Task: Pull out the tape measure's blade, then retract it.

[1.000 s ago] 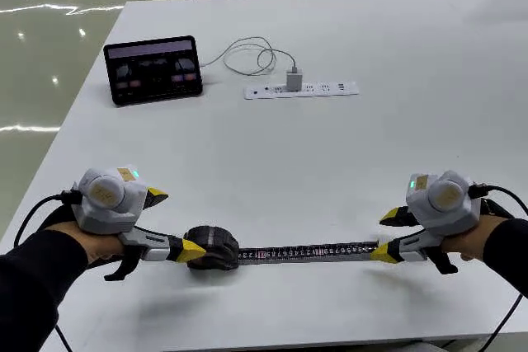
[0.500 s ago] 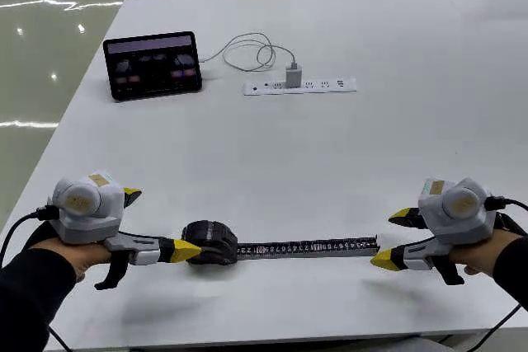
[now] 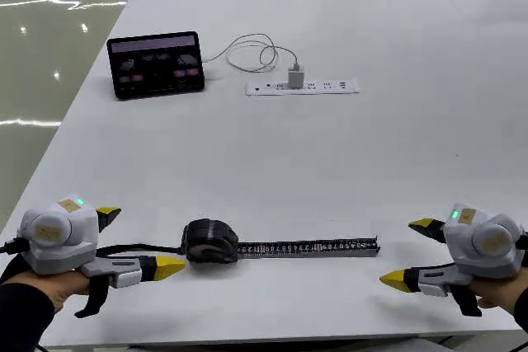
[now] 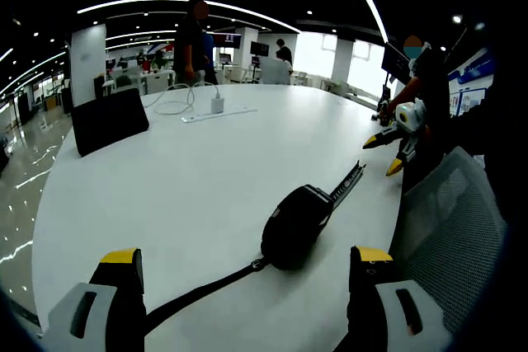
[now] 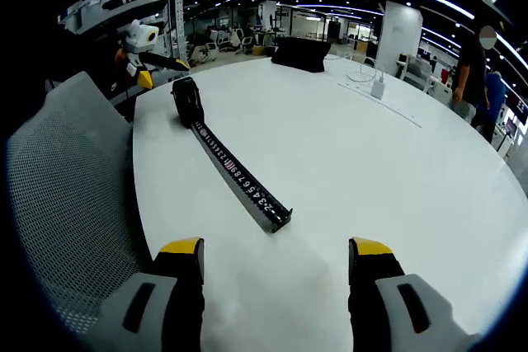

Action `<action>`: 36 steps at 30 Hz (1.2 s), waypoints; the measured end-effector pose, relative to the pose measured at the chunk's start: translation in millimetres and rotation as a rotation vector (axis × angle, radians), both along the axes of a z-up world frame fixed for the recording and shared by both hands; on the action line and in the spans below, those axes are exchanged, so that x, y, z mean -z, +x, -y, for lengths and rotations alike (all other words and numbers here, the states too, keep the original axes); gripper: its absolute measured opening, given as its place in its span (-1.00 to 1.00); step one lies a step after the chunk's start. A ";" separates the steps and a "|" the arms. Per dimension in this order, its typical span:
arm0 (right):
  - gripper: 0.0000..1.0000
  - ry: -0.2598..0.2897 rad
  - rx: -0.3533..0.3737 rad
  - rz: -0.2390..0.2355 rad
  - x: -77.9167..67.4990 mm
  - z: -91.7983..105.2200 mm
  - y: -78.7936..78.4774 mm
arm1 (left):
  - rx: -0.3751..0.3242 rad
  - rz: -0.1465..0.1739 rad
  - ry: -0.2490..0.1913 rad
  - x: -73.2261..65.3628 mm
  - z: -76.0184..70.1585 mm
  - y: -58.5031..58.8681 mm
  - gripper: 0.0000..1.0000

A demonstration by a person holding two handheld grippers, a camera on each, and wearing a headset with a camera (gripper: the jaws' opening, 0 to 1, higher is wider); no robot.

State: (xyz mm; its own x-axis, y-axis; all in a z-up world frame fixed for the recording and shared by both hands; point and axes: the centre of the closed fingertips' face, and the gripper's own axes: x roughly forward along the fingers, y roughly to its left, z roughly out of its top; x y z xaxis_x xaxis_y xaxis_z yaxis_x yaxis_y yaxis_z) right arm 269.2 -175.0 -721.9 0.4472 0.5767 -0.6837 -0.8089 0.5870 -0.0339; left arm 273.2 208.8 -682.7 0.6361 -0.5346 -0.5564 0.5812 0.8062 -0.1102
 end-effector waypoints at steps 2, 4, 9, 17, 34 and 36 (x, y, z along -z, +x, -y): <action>0.38 0.001 0.017 0.008 -3.2 3.8 -2.1 | -0.006 -0.001 -0.006 -0.2 -2.4 -3.3 1.00; 0.46 0.012 0.037 0.025 -10.4 7.3 -3.7 | -0.009 -0.003 -0.023 -2.5 -1.9 -7.9 1.00; 0.51 0.037 0.070 0.034 -19.9 19.4 -9.7 | -0.005 0.013 -0.005 -7.3 -3.0 -15.4 1.00; 0.64 0.076 0.137 0.018 -25.0 35.5 -22.8 | -0.028 0.035 -0.021 -20.7 -4.9 -21.3 1.00; 0.94 0.102 0.179 0.032 -39.4 54.1 -37.6 | -0.025 0.033 0.000 -20.6 -5.9 -31.0 1.00; 1.00 0.084 0.170 0.029 -36.6 55.9 -40.5 | -0.031 0.033 -0.004 -20.6 -7.2 -31.1 1.00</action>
State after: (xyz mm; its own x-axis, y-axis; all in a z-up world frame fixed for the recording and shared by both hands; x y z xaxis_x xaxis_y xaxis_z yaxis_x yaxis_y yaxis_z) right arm 228.7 -230.9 -685.3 0.5619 0.5456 -0.6217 -0.6973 0.7168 -0.0012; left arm 242.1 216.0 -662.2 0.6705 -0.5166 -0.5325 0.5596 0.8234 -0.0942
